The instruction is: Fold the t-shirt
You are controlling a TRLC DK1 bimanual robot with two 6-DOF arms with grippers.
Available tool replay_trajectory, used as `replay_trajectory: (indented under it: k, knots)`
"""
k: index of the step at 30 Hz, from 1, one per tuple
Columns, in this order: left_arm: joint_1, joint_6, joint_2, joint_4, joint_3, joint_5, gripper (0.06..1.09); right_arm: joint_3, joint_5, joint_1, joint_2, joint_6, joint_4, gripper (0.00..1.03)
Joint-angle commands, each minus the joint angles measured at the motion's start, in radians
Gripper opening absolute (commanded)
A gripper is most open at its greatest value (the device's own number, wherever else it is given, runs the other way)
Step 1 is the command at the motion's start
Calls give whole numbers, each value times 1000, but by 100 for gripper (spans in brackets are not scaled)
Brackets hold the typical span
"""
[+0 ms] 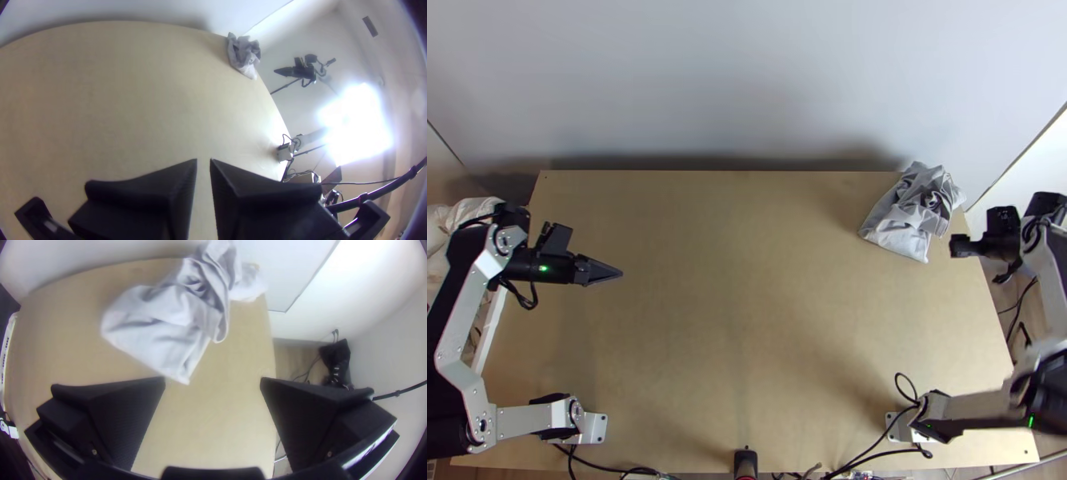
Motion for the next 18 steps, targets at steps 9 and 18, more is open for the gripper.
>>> replay_trajectory:
  k: [9, 18]
  knots:
    - [351, -115, -278, 226, -122, 141, 86, -307, -2, 268, -615, 206, 39, 99]
    - [525, -200, -631, 483, -395, 141, 94, -585, -2, 351, -988, 286, 161, 99]
